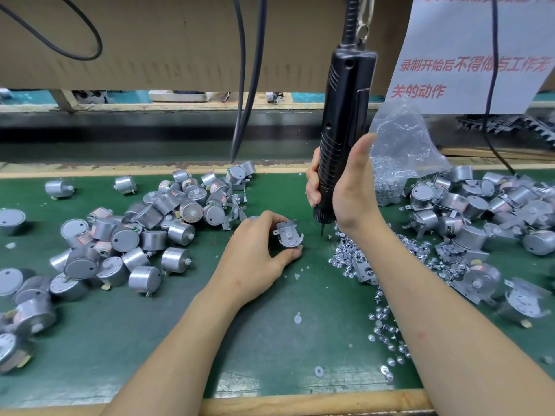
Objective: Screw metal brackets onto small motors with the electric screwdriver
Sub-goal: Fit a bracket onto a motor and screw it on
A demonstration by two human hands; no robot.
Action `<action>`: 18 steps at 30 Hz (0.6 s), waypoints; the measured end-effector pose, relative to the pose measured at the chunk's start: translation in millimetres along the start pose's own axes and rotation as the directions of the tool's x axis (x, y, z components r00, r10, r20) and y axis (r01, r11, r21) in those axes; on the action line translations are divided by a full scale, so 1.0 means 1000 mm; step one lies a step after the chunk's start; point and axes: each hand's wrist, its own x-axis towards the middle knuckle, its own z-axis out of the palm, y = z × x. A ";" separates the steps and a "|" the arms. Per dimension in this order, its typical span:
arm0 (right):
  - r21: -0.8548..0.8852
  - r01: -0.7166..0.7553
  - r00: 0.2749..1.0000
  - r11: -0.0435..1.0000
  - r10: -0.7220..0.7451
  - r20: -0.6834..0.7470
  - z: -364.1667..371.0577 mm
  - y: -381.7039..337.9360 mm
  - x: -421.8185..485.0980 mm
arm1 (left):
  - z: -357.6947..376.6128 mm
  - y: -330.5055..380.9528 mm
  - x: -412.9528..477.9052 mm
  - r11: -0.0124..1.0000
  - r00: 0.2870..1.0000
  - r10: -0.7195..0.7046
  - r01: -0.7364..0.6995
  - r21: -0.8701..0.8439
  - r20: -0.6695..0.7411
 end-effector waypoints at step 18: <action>-0.020 0.002 1.000 1.000 -0.003 -0.018 -0.006 -0.002 0.003 | 0.001 0.000 0.000 1.000 1.000 -0.006 0.006 -0.003 0.002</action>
